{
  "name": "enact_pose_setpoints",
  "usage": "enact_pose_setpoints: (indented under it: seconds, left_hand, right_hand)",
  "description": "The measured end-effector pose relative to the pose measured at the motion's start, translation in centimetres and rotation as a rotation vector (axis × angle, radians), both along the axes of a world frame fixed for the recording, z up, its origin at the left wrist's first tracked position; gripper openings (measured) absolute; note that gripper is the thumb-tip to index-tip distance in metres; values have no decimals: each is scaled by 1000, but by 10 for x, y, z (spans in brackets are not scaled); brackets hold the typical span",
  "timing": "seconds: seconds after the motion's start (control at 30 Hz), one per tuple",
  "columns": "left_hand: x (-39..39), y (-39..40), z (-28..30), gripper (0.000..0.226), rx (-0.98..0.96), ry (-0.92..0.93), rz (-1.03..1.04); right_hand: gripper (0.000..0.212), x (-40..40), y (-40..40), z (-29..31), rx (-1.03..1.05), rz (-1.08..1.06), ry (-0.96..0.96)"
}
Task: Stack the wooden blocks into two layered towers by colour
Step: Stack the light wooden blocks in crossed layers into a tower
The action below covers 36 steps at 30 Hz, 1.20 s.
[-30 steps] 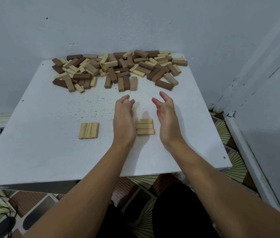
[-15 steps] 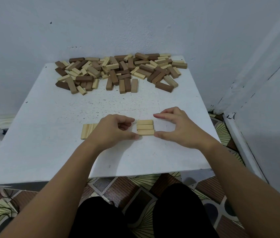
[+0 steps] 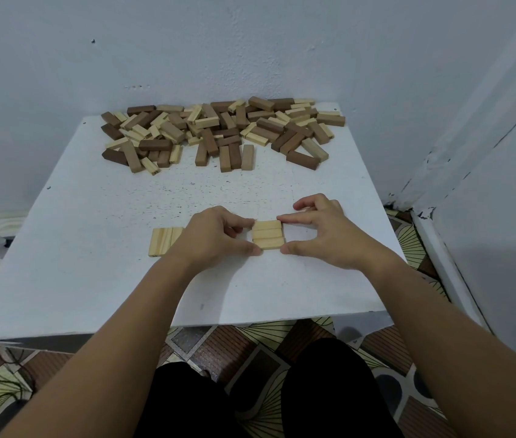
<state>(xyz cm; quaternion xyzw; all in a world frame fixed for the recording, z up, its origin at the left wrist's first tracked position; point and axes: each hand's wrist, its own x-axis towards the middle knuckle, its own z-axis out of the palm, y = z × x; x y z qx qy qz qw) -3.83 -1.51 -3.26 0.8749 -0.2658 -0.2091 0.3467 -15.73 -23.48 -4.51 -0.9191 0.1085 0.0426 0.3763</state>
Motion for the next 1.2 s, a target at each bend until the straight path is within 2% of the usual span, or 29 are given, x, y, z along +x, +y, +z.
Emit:
enact_pose_setpoints:
  seconds: [0.5,0.7,0.93,1.2]
  left_hand:
    - [6,1,-1,53,1,6,-24]
    - [3,3,-1,64,-21,16,14]
    - [-3,6,-5,31,-95,41,68]
    - [-2,5,-1,25,-97,68,61]
  right_hand:
    - [59,2,4,-2,-48,-25,-60]
    - [60,2,3,-2,-54,-24,-48]
    - [59,3,2,-3,-46,-30,-51]
    - [59,4,2,-2,-47,-22,-42]
